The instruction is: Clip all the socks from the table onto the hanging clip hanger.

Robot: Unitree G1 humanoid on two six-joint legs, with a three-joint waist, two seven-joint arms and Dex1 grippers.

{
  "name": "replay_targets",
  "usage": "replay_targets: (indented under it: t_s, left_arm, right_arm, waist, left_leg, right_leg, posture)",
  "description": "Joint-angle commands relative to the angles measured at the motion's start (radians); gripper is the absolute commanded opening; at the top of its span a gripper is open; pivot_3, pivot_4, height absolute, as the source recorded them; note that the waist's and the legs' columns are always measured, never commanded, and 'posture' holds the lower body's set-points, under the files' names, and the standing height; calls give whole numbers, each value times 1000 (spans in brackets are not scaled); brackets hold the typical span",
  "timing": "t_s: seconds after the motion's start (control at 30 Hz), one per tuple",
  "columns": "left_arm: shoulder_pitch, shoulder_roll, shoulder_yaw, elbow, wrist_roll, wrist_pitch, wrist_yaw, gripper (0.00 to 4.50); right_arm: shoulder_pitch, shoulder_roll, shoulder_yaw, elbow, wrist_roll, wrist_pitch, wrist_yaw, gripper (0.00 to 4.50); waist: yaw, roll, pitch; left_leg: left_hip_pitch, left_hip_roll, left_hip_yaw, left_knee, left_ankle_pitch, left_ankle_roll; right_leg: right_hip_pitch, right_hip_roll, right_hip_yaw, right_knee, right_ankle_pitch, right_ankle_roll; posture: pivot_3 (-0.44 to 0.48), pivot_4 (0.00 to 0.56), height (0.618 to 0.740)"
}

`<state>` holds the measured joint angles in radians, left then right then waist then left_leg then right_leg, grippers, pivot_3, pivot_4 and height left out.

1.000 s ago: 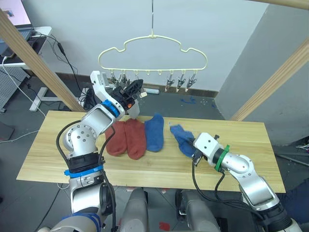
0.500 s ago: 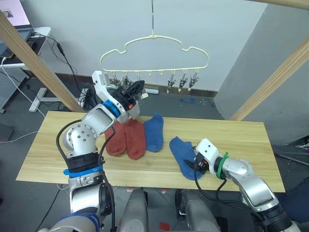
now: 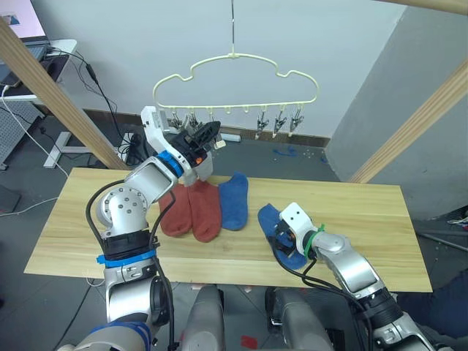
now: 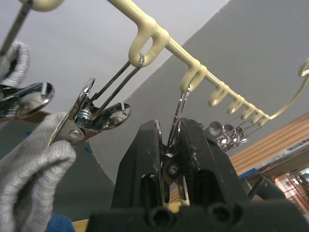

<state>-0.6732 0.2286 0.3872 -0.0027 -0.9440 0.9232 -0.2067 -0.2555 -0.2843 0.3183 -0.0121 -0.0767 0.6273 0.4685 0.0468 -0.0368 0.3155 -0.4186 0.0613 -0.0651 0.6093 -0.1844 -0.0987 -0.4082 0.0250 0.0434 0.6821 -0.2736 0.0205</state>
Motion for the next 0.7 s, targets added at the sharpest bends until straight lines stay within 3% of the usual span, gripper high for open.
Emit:
replay_targets:
  t_s: [0.03, 0.37, 0.47, 0.7]
  left_arm:
    - [21, 9, -4, 8, 8, 3, 12, 258]
    - [24, 6, 9, 12, -16, 15, 28, 258]
    - [21, -6, 38, 27, -65, 47, 61, 258]
    - [1, -27, 149, 87, -292, 132, 199, 258]
  right_arm:
    - [30, -9, 23, 50, -12, -30, 6, 3572]
    - [71, -25, -13, 8, 34, -121, 52, 89]
    - [64, -14, -56, -80, 76, -107, 63, 40]
    - [-40, 90, -147, -373, 225, 175, 20, 40]
  waist:
    - [0, 0, -1]
    - [0, 0, -3]
    - [0, 0, -3]
    - [-6, 0, -3]
  left_leg:
    - [0, 0, 0, 0, 0, 0]
    - [0, 0, 0, 0, 0, 0]
    - [0, 0, 0, 0, 0, 0]
    - [0, 2, -1, -1, 0, 0]
  right_leg:
    - [0, 0, 0, 0, 0, 0]
    - [0, 0, 0, 0, 0, 0]
    - [0, 0, 0, 0, 0, 0]
    - [0, 0, -1, 0, 0, 0]
  posture:
    - [202, 286, 740]
    - [203, 284, 740]
    - [202, 285, 740]
    - [183, 277, 740]
